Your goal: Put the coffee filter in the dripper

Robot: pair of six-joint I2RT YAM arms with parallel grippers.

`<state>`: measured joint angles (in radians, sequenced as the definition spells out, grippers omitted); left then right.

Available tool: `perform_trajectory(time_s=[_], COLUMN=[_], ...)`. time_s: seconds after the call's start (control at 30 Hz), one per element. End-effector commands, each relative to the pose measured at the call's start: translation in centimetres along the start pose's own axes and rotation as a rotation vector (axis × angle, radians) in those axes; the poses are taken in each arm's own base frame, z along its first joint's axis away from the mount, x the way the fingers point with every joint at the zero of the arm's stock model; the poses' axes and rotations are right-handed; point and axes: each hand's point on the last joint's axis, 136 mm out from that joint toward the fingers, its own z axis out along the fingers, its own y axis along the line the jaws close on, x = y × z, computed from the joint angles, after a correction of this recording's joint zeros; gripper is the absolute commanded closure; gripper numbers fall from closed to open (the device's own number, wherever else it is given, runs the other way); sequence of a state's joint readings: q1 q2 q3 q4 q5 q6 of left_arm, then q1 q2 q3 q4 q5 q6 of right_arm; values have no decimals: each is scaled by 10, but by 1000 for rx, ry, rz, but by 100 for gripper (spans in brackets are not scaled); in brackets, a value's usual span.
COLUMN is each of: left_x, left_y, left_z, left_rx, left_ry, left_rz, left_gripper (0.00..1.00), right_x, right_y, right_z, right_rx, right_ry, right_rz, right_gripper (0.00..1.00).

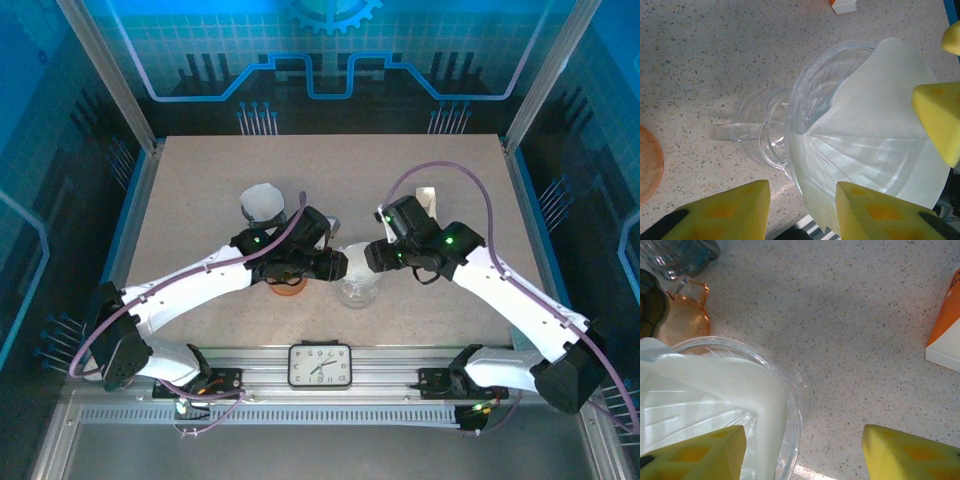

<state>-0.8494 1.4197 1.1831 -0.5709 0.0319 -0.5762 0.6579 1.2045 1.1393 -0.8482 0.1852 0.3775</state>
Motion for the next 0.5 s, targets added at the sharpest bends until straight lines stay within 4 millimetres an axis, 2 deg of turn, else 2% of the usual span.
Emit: perform_trajectory(time_s=[0.0,0.2,0.47], left_x=[2,4,5], left_y=[-5,-4,-1], left_z=[-2,0,2], left_rx=[13,9,-1], left_ry=[13,18,20], left_rz=[12,11,9], left_gripper=[59,59,60], right_x=[3,12,13], right_y=[-2,-12,-10], right_z=[-8,-4,5], right_rx=[-5,32,21], right_ry=[6,9,21], right_rz=[13,29,33], right_gripper=[39,49,57])
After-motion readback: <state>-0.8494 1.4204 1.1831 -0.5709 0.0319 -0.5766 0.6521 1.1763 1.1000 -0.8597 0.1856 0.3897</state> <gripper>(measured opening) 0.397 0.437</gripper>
